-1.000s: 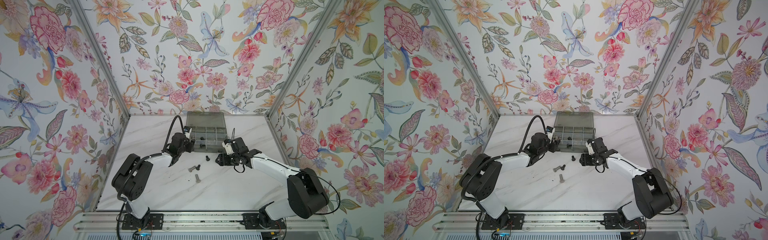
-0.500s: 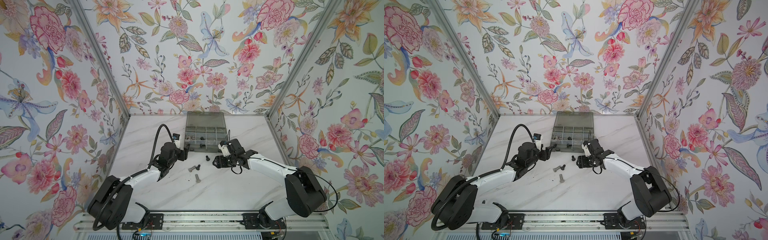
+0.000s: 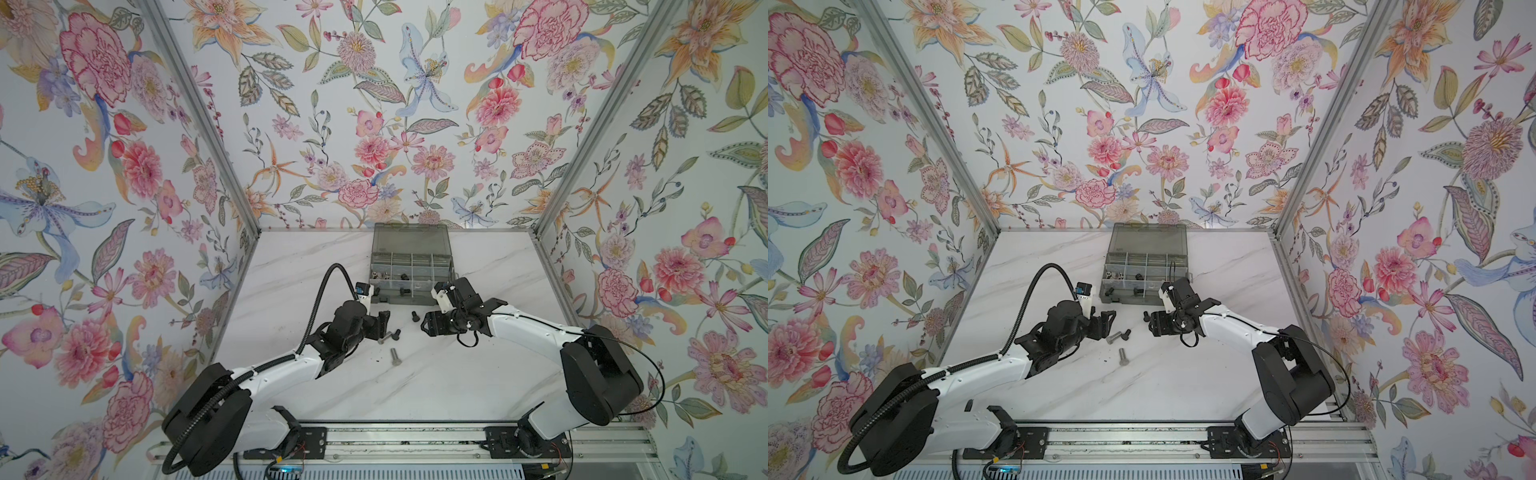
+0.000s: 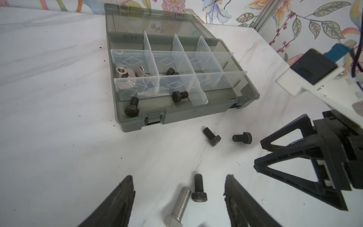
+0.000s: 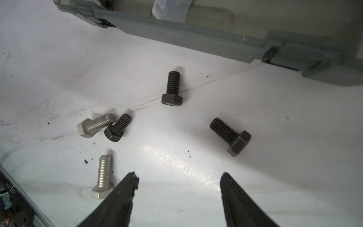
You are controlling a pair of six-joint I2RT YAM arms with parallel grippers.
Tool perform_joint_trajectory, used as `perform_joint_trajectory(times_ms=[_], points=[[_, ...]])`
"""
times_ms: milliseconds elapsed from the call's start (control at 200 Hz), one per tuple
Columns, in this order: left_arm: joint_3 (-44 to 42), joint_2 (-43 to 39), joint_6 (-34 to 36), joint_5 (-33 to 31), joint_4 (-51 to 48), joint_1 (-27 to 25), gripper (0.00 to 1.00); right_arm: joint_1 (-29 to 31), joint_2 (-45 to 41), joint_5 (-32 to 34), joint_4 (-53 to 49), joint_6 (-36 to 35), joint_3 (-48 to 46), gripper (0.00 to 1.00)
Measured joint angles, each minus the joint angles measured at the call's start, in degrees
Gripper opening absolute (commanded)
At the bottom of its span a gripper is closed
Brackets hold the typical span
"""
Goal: Sort the screws and nuts into containers
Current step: 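Move the left gripper down around a dark bolt beside the silver bolt, then close the left gripper on the dark bolt head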
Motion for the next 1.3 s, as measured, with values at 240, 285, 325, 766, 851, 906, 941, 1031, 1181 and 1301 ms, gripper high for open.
perform_joint_trajectory(times_ms=[240,285,325,766,851,906,941,1031,1181,1301], points=[[5.97,9.03,-3.45,-1.68,-8.41,-4.20,0.74,-0.98,-0.11,0.42,0.00,0.15,-0.20,0.71],[6.78,10.45,-3.78,-1.66,-9.53,-4.68,0.71,-1.38,-0.28,0.42,0.02,0.15,-0.28,0.71],[7.56,11.65,-3.91,-1.66,-10.43,-5.09,0.69,-1.68,-0.59,0.42,0.07,0.15,-0.44,0.71],[13.09,18.86,-4.59,-0.57,-14.38,-7.50,0.57,-2.86,-1.20,0.20,0.85,0.13,-2.45,0.71],[13.40,19.37,-4.61,0.11,-14.45,-7.96,0.56,-3.08,-1.20,-0.02,1.07,0.13,-2.69,0.71],[13.55,19.71,-4.61,0.48,-14.56,-8.11,0.56,-3.21,-1.20,-0.09,1.05,0.13,-2.80,0.71],[13.60,19.91,-4.59,0.55,-14.56,-8.15,0.56,-3.39,-1.20,-0.20,1.11,0.13,-2.82,0.71],[13.84,20.63,-4.59,0.81,-14.69,-8.15,0.56,-3.50,-1.20,-0.28,1.46,0.13,-2.82,0.71],[14.34,22.12,-4.57,1.60,-14.88,-8.15,0.57,-3.56,-1.20,-0.28,1.73,0.11,-3.10,0.71],[15.10,23.58,-4.42,1.81,-14.95,-8.15,0.57,-3.87,-1.20,-0.48,1.70,0.13,-3.26,0.71]])
